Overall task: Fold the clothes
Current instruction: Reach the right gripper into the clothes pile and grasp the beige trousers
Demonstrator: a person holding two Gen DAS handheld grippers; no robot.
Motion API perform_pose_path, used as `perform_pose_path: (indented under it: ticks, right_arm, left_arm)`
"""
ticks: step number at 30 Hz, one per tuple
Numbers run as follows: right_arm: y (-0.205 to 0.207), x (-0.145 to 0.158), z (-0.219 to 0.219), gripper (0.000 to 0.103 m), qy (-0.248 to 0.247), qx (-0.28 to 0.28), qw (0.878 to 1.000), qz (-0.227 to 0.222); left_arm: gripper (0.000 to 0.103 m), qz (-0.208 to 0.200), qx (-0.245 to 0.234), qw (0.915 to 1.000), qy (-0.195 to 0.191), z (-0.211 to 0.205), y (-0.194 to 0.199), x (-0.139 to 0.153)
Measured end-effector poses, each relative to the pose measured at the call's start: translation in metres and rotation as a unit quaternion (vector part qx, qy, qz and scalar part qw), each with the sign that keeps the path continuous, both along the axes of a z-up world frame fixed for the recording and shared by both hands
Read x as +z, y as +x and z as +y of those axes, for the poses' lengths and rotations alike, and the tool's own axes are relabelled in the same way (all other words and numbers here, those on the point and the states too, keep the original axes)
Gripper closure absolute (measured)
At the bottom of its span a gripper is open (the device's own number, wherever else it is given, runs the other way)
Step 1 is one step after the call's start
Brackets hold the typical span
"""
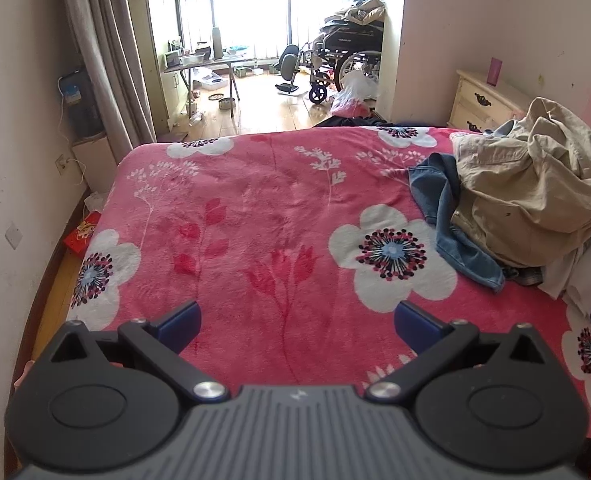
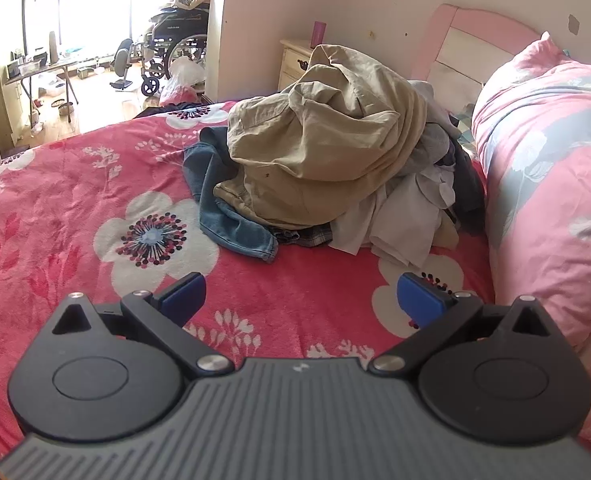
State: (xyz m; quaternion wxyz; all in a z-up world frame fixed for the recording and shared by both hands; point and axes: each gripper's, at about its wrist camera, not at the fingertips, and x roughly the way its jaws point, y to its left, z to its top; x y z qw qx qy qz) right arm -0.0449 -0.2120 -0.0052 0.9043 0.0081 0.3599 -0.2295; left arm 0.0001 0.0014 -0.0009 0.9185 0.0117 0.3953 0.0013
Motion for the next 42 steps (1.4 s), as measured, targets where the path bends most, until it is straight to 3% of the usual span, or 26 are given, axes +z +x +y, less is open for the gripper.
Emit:
perform_pose_path:
  ticks: [8, 11, 14, 17, 25, 35, 42]
  right_arm:
    - [0.003, 0.005, 0.0, 0.001, 0.013, 0.002, 1.0, 0.006]
    - [0.005, 0.004, -0.002, 0.001, 0.018, 0.001, 1.0, 0.002]
    - [0.006, 0.005, -0.004, 0.001, 0.022, 0.001, 1.0, -0.004]
    - [0.007, 0.006, -0.005, 0.001, 0.022, 0.002, 1.0, -0.011]
    - [0.005, 0.01, -0.012, 0.001, 0.009, 0.002, 1.0, -0.026]
    - [0.015, 0.02, -0.041, 0.001, -0.013, -0.026, 0.998, -0.058]
    - [0.08, 0.009, -0.09, 0.001, -0.044, 0.027, 0.994, -0.1]
  left_arm:
    - [0.0, 0.011, 0.006, 0.9999, 0.002, 0.001, 0.005, -0.008]
    - [0.0, 0.043, 0.02, 0.9987, 0.017, -0.001, 0.013, -0.012]
    - [0.0, 0.077, 0.002, 0.9965, 0.031, -0.001, 0.02, -0.022]
    - [0.0, 0.083, -0.008, 0.9955, 0.046, -0.005, 0.02, -0.03]
    - [0.0, 0.071, -0.009, 0.9968, 0.035, -0.02, 0.025, -0.027]
    - [0.0, 0.012, -0.052, 0.9983, 0.024, -0.065, 0.045, -0.016]
    - [0.0, -0.025, -0.08, 0.9958, 0.038, -0.095, 0.087, -0.03]
